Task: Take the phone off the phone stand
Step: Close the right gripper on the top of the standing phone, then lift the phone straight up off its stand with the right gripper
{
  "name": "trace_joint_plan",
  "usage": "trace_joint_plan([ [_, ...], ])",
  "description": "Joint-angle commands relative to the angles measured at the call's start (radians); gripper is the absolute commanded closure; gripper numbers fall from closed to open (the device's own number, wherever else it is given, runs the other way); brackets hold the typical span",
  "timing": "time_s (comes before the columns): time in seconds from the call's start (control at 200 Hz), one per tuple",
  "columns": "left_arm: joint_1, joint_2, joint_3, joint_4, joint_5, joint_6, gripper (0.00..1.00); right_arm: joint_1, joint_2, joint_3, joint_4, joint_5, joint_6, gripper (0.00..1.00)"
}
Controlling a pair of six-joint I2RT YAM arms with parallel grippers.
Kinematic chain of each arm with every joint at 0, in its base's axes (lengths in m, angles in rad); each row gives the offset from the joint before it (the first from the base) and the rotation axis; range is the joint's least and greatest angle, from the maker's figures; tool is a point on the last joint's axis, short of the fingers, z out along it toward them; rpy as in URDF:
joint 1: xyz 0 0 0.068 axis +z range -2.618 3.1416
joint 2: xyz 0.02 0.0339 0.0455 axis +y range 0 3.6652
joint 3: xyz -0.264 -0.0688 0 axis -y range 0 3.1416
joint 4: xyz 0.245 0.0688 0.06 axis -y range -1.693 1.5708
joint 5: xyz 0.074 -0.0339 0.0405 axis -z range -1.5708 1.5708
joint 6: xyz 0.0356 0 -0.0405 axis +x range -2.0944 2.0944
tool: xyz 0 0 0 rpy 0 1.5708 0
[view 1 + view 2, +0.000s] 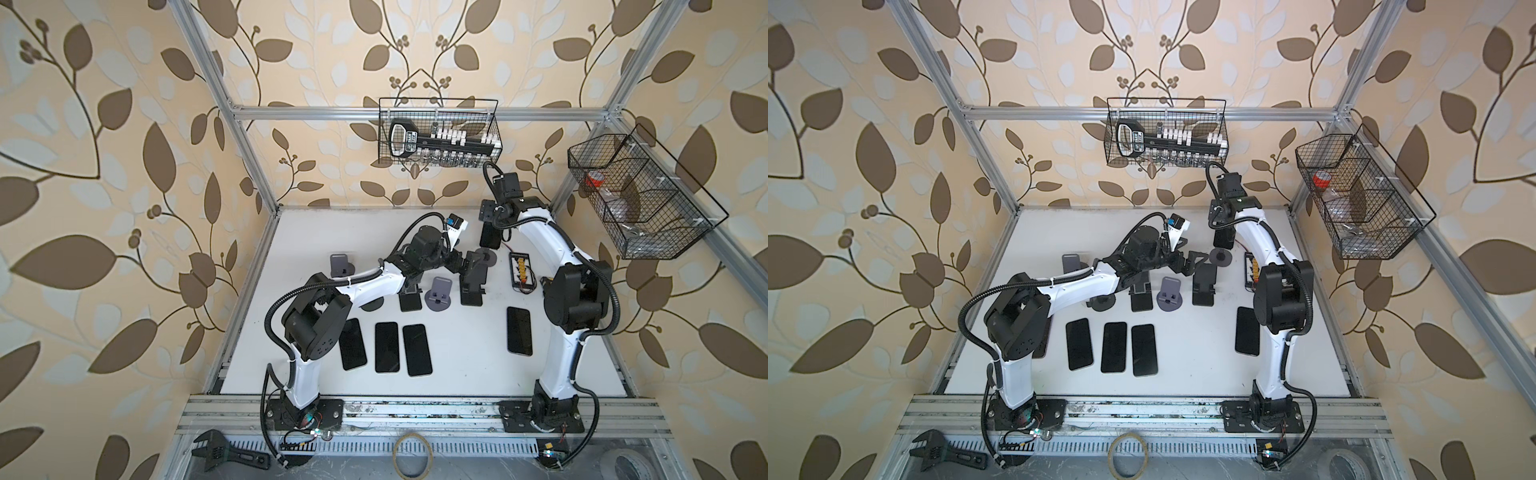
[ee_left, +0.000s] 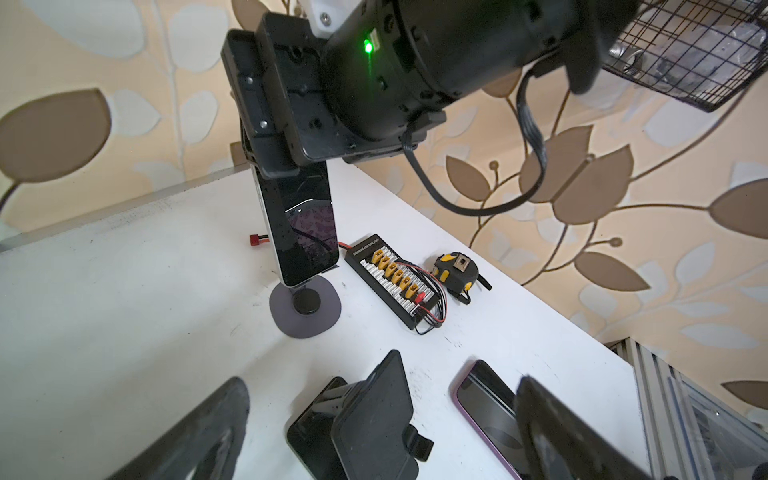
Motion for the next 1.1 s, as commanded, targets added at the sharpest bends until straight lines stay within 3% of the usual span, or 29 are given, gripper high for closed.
trace_joint_plan([
  [0.0,-0.002,-0.006,0.007,0.064,0.003,-0.023,0.01,-0.006,0.03,0.036,0.007,0.026,-0.024,0.19],
  [0.87,-0.018,0.018,-0.037,0.162,-0.04,-0.071,0.01,-0.016,0.102,0.1,-0.013,-0.033,0.037,0.17],
  [1.095,-0.018,0.035,-0.039,0.191,-0.056,-0.074,0.01,-0.017,0.14,0.136,-0.03,-0.001,0.041,0.18],
])
